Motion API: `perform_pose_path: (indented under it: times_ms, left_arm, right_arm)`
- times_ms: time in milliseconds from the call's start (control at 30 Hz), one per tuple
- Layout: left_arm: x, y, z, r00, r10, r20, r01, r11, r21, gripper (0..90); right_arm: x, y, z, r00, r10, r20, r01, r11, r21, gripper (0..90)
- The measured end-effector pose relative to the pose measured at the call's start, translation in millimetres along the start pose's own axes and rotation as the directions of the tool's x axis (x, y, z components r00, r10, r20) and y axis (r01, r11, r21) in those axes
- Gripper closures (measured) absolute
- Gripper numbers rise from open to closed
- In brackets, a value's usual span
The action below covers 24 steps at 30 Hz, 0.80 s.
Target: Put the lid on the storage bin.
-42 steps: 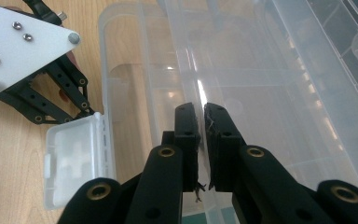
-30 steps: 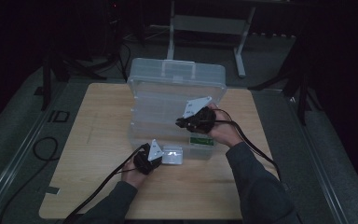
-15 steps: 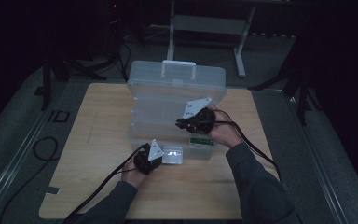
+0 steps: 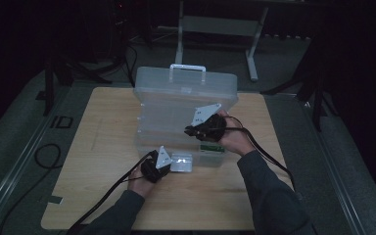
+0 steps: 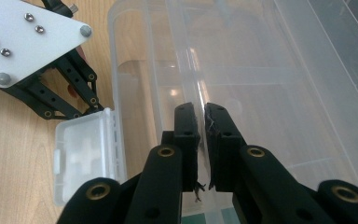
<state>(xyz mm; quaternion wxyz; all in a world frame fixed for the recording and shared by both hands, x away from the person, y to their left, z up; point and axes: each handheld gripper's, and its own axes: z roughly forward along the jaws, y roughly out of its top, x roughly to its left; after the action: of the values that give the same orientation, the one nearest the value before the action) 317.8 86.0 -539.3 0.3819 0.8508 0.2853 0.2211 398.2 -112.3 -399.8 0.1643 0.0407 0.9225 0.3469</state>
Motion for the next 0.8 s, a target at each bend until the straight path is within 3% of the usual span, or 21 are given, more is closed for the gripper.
perform_pose_path:
  times_ms: [800]
  left_arm:
    - [-0.1,0.1,0.9,1.0000,-0.003,-0.004,0.003,1.0000,-0.005,90.0]
  right_arm:
    - [1.5,-1.7,-0.1,1.0000,0.000,-0.009,0.000,1.000,-0.002,83.7]
